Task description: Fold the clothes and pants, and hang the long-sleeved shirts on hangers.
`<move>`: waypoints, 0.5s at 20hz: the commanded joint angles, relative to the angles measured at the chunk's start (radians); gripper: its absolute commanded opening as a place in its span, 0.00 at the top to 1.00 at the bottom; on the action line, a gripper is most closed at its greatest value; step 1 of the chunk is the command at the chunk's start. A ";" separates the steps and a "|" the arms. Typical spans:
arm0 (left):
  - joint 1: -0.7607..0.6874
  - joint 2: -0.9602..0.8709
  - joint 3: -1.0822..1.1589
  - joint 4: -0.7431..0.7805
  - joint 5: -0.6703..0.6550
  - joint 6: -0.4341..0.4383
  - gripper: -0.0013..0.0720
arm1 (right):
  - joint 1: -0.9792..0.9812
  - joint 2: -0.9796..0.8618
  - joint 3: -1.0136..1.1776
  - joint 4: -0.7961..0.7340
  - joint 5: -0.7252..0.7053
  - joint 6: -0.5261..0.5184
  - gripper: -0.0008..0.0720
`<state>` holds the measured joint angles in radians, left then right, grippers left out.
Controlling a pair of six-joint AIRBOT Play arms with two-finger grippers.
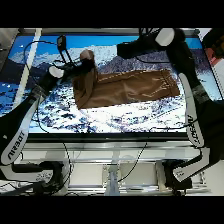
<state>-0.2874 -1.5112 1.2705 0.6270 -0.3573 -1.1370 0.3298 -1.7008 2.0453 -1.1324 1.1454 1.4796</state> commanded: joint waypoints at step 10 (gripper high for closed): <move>0.014 -0.022 0.000 0.008 -0.239 0.000 0.02 | -0.027 0.046 -0.008 -0.025 0.025 -0.011 0.95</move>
<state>-0.3191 -1.5452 1.2705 0.6273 -0.4812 -1.1374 0.3038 -1.6566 2.0373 -1.1549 1.1679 1.4696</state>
